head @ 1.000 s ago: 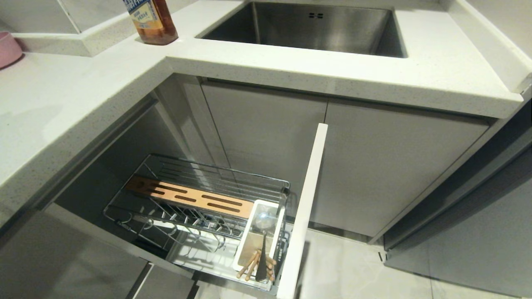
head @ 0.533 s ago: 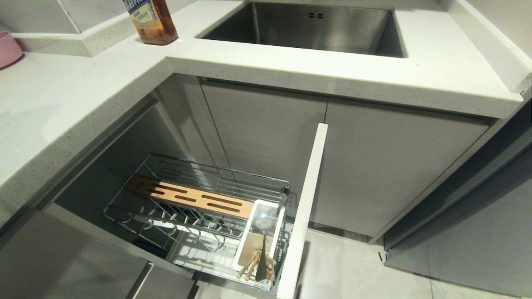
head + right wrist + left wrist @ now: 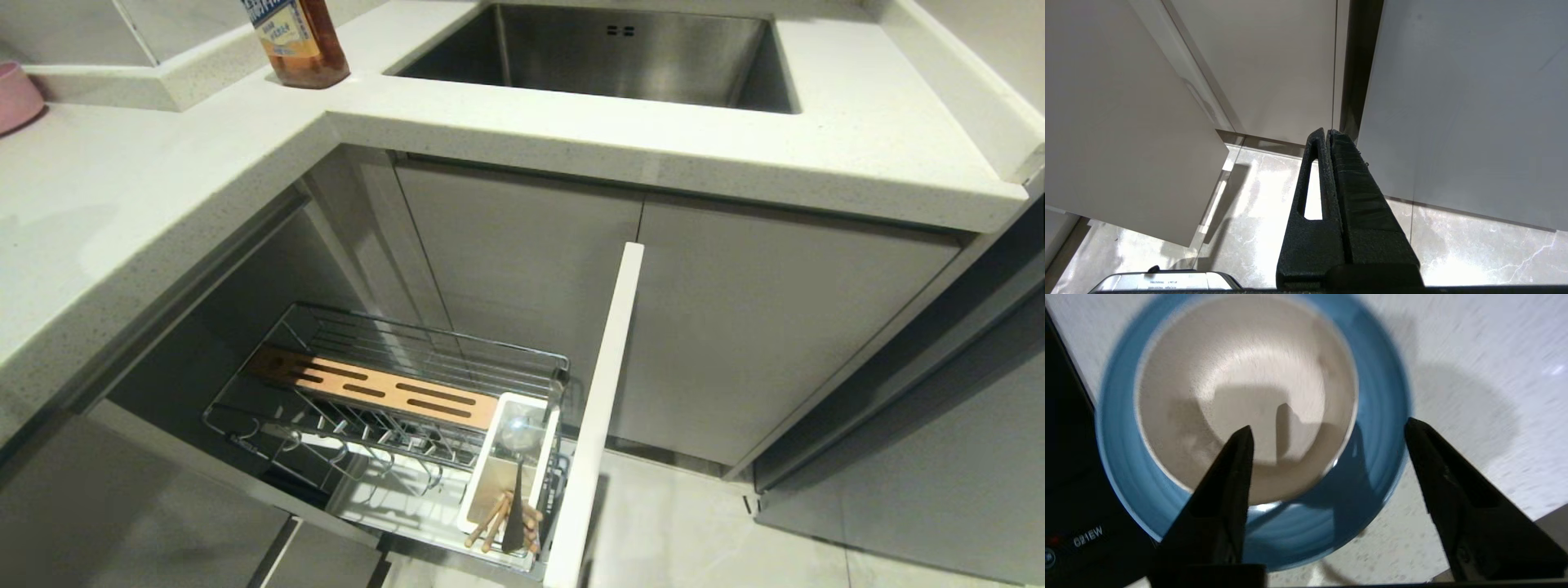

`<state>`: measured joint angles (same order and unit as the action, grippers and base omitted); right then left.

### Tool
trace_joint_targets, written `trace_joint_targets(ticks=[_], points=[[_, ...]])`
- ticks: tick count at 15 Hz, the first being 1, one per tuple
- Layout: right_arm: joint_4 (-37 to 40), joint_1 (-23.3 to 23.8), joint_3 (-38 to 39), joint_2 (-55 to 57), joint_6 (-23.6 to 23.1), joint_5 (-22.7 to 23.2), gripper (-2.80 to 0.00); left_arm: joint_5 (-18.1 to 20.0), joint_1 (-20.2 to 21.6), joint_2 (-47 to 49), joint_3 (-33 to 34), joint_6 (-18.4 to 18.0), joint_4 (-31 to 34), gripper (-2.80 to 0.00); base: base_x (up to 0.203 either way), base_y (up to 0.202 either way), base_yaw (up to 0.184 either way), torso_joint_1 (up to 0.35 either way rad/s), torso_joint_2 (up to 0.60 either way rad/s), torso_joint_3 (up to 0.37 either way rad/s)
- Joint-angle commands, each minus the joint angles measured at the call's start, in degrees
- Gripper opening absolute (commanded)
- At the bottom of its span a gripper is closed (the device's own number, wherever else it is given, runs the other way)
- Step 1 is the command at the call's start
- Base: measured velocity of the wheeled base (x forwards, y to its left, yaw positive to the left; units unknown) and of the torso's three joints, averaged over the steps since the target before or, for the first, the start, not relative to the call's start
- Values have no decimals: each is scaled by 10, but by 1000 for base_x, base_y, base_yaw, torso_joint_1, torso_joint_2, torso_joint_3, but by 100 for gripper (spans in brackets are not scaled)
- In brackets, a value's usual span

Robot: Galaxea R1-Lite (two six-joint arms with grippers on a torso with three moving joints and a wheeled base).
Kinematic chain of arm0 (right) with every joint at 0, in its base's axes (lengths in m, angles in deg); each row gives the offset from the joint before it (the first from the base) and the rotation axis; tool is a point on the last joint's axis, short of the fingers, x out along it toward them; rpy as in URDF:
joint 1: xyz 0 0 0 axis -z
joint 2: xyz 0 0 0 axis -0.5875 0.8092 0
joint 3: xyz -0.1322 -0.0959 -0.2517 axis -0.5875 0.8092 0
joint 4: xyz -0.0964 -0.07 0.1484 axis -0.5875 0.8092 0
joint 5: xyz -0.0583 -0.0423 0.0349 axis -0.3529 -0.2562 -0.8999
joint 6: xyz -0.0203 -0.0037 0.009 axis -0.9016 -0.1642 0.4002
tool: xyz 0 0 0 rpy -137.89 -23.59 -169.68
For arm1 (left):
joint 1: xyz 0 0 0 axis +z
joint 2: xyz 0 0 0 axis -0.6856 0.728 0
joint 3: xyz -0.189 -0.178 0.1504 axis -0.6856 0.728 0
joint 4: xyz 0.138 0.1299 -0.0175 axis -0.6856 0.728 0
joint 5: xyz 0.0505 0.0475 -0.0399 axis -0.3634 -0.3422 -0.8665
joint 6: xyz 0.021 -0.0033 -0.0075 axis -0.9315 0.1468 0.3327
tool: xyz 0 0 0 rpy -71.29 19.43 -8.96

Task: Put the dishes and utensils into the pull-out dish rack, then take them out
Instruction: Take the spoon out of the cupboard

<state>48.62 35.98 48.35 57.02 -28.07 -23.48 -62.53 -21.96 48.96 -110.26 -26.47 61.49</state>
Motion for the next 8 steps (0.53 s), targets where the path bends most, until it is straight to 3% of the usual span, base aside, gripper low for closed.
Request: trace_joint_targets(ticks=[1,6,8], points=[[0,0,0,0,0,0,-280,-1,4,-24,0,2,-17,0,0,0,0,0,0,0],[0,0,0,1,0,0,-280,1,-10,-124,22,13,-133,0,0,0,0,0,0,0],[0,0,0,0,0,0,-280,1,-73,-160,42,21,-177,0,0,0,0,0,0,0]])
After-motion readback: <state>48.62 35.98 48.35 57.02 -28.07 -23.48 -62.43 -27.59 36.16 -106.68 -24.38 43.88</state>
